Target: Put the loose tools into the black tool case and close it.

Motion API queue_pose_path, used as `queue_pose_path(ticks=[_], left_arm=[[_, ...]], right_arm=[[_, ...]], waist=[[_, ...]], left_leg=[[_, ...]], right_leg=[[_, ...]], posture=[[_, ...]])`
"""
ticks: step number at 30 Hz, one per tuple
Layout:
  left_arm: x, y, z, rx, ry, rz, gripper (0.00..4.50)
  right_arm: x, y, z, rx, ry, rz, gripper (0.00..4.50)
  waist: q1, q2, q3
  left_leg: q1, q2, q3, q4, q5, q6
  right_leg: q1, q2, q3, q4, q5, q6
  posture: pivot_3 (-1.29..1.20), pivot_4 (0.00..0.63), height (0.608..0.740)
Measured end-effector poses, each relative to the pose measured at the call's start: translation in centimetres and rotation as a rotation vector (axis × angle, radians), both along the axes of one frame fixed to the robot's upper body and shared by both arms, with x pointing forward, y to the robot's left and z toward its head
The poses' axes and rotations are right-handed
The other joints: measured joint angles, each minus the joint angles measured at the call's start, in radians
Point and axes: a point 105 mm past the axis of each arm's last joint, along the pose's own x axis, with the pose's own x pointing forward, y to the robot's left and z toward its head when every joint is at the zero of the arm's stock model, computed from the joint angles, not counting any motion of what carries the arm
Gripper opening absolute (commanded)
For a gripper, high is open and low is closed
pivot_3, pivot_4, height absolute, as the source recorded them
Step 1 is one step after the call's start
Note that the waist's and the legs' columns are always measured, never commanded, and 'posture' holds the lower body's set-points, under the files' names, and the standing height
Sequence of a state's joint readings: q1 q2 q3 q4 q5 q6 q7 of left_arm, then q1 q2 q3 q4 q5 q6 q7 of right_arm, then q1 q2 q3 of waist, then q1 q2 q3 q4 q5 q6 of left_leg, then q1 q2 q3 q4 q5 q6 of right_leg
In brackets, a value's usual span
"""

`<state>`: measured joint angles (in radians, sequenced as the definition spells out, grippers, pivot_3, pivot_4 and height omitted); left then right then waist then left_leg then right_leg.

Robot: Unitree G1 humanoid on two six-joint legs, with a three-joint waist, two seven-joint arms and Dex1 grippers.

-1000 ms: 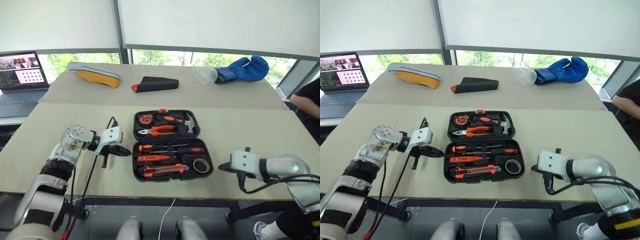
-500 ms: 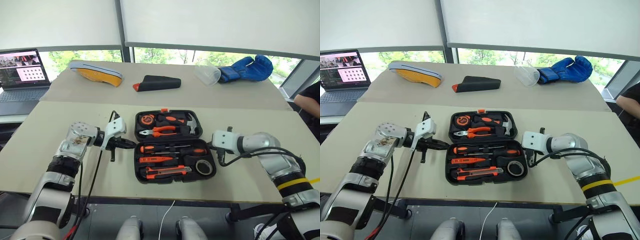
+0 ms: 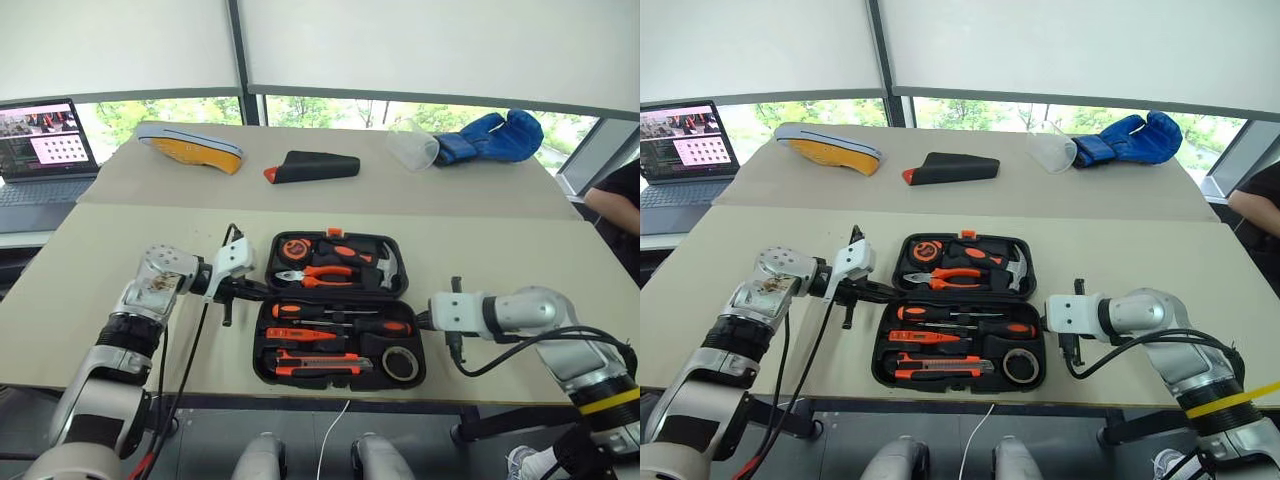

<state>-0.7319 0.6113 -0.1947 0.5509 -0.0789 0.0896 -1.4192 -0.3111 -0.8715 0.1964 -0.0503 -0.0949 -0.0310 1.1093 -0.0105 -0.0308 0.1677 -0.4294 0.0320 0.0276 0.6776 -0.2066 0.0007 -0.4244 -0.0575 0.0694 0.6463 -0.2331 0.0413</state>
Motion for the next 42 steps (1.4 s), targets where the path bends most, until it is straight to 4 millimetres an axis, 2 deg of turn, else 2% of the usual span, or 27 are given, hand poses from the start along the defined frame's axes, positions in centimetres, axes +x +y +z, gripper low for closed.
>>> queue_pose_path(ticks=[8,11,13,14,16,17,19,22,26,28,32,36,38,41,42], left_arm=[[0.5,-0.1,-0.4,0.024,-0.023,-0.012,0.0],[0.7,1.0,-0.8,0.048,-0.012,0.025,0.0],[0.8,2.8,-0.7,0.071,-0.005,0.076,0.0],[0.8,3.4,-0.5,0.077,-0.003,0.096,0.26],[0.8,5.7,-0.2,0.073,0.034,0.192,0.63],[0.7,6.6,-0.1,0.042,0.073,0.254,1.06],[0.5,7.8,0.1,-0.038,0.173,0.37,1.8],[0.9,8.0,0.5,-0.144,0.295,0.513,2.95],[2.2,6.2,1.6,-0.262,0.447,0.636,4.36],[2.4,4.7,2.3,-0.302,0.527,0.653,4.36],[2.6,2.4,2.2,-0.328,0.638,0.67,4.36],[3.3,0.2,2.6,-0.32,0.678,0.699,4.36],[3.5,-0.1,2.3,-0.309,0.67,0.717,4.36],[3.8,0.0,1.8,-0.31,0.669,0.75,3.58],[3.9,0.2,1.7,-0.319,0.674,0.766,3.22]], right_arm=[[-1.0,-0.3,0.2,0.051,-0.002,-0.073,0.05],[-1.8,-0.5,0.4,0.096,0.014,-0.114,0.05],[-2.1,-1.2,0.7,0.125,0.022,-0.174,0.05],[-2.0,-1.6,0.9,0.142,0.026,-0.202,0.02],[-1.7,-2.9,1.9,0.217,0.038,-0.32,0.59],[-1.5,-3.5,2.5,0.265,0.041,-0.38,0.75],[-1.2,-4.5,3.5,0.369,0.071,-0.495,1.46],[-0.7,-4.0,4.0,0.521,0.17,-0.592,2.56],[1.2,-2.4,5.5,0.685,0.283,-0.674,3.85],[2.3,-1.3,6.4,0.756,0.352,-0.703,4.49],[3.7,-0.1,6.4,0.803,0.475,-0.775,4.49],[5.2,0.9,4.1,0.768,0.562,-0.873,4.49],[6.1,0.8,3.2,0.771,0.581,-0.934,4.49],[7.1,0.0,2.4,0.777,0.58,-1.014,4.5],[7.4,-0.1,2.5,0.789,0.578,-1.026,4.24]], waist=[[0.005,0.0,0.0],[-0.001,0.0,0.0],[-0.007,0.0,0.0],[-0.009,0.0,0.0],[-0.012,0.0,0.0],[-0.012,0.0,0.0],[-0.009,0.0,0.0],[-0.003,-0.001,0.0],[-0.003,-0.002,0.001],[-0.006,-0.002,0.001],[-0.008,-0.002,0.001],[-0.008,-0.002,0.001],[-0.008,-0.002,0.001],[-0.01,-0.002,0.001],[-0.011,-0.002,0.001]], left_leg=[[0.0,0.0,0.0,0.001,0.0,0.0],[0.0,0.0,0.0,0.001,0.0,0.0],[0.001,0.001,0.0,0.0,0.0,0.0],[0.001,0.001,0.0,0.0,0.0,0.0],[0.001,0.001,0.0,0.0,0.0,0.0],[0.002,0.001,0.0,0.0,0.0,0.0],[0.003,0.002,0.0,0.001,0.0,0.0],[0.003,0.002,0.0,0.001,0.0,0.0],[0.003,0.001,0.0,0.002,0.001,0.0],[0.003,0.001,-0.001,0.001,0.001,0.0],[0.002,0.001,-0.001,-0.002,0.001,0.0],[-0.001,0.0,-0.002,-0.002,0.001,0.0],[-0.001,0.0,-0.001,-0.002,0.001,0.0],[-0.001,0.0,-0.001,-0.002,0.001,0.0],[-0.001,0.0,-0.001,-0.002,0.001,0.0]], right_leg=[[0.0,0.0,0.0,0.0,0.0,0.0],[0.0,0.0,0.0,0.0,0.0,0.0],[0.0,0.001,0.0,0.0,0.0,0.0],[0.0,0.001,0.0,0.0,0.0,0.0],[0.0,0.001,0.0,0.001,0.0,0.0],[0.001,0.001,0.0,0.001,0.0,0.0],[0.002,0.001,0.0,0.001,-0.001,0.001],[0.003,0.001,0.0,0.001,-0.002,0.004],[0.002,0.001,0.0,0.001,-0.001,0.006],[0.002,0.001,0.0,0.001,-0.001,0.005],[0.0,0.001,0.0,0.001,0.001,-0.001],[-0.002,0.001,0.0,0.001,0.001,-0.001],[-0.002,0.0,0.0,0.001,0.001,-0.001],[-0.002,0.0,0.0,0.001,0.002,-0.001],[-0.002,0.0,0.0,0.001,0.002,-0.001]], posture=[[0.0,0.15,0.734],[0.0,0.15,0.734],[0.0,0.15,0.734],[0.0,0.15,0.734],[0.0,0.15,0.734],[0.0,0.15,0.734],[0.0,0.15,0.734],[0.0,0.15,0.734],[0.0,0.15,0.734],[0.0,0.15,0.734],[0.0,0.15,0.734],[0.0,0.15,0.734],[0.0,0.15,0.734],[0.0,0.15,0.734],[0.0,0.15,0.734]])
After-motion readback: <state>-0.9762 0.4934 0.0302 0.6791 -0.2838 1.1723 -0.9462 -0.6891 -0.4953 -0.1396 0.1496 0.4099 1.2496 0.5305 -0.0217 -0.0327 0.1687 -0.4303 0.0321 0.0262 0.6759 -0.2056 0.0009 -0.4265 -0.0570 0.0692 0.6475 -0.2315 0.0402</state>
